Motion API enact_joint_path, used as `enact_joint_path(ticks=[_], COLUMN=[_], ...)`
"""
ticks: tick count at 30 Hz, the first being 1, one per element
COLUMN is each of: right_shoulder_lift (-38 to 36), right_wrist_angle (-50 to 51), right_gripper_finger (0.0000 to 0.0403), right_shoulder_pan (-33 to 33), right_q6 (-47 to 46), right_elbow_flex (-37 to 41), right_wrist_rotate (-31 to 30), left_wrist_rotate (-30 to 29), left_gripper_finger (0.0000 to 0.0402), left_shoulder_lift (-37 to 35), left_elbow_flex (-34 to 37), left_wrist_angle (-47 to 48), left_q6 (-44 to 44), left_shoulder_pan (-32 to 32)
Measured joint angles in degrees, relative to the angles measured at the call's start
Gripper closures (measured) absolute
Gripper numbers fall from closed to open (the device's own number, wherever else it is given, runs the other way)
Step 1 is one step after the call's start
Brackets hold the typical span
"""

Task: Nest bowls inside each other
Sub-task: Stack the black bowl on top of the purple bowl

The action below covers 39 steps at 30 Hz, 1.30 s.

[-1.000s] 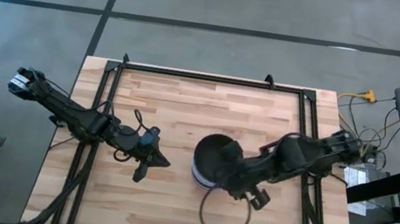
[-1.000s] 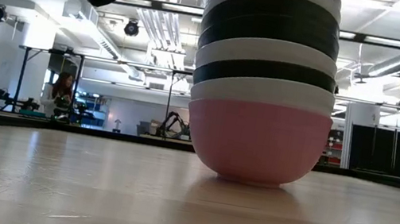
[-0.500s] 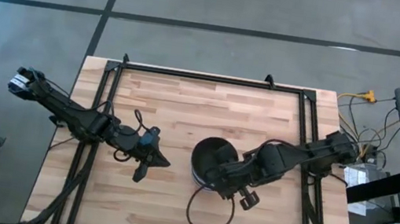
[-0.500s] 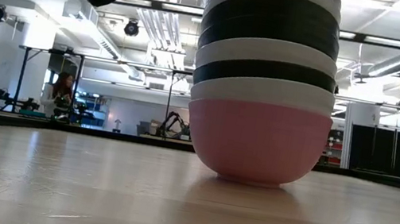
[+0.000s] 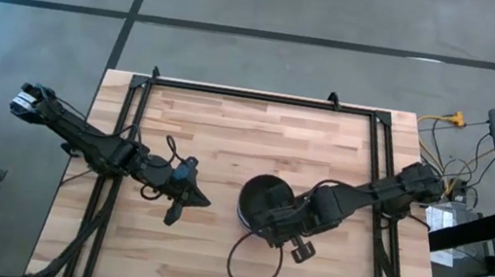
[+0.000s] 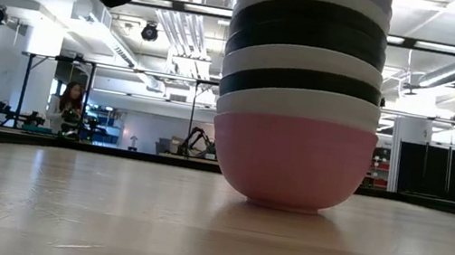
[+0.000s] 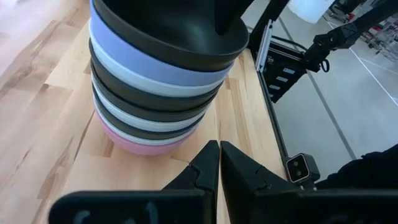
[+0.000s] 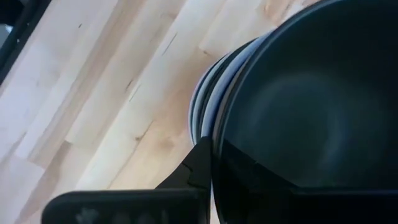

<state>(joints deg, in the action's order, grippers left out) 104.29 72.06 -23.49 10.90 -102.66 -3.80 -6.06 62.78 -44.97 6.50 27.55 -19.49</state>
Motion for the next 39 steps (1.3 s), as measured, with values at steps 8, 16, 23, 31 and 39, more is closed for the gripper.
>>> enact_joint_path(ticks=[8,16,23,31,39], right_shoulder_lift=[-0.1,0.1,0.0,0.0,0.0], right_wrist_angle=[-0.5,0.5,1.7,3.4,4.2], right_gripper_finger=[0.0355,0.0312,0.0304,0.0315,0.0338], right_shoulder_pan=[0.1,0.9,0.9,0.9,0.9], right_q6=[-6.2,-6.3,-6.0,-6.2,-8.7], right_elbow_flex=[0.7,-3.6,-10.9,-12.5,-11.1], right_wrist_rotate=[0.1,-0.1,-0.3,-0.3,-0.2], left_wrist_rotate=[0.1,0.4,0.4,0.3,0.3], left_gripper_finger=[0.0402,0.0402,0.0402,0.0402,0.0402], left_shoulder_lift=[0.0,0.0,0.0,0.0,0.0], left_elbow_flex=[0.1,0.1,0.1,0.0,0.0], left_wrist_angle=[0.0,0.0,0.0,-0.3,-4.3], left_q6=[-1.3,-2.9,-3.0,-3.0,-3.0], left_shoulder_pan=[0.0,0.0,0.0,1.2,2.6])
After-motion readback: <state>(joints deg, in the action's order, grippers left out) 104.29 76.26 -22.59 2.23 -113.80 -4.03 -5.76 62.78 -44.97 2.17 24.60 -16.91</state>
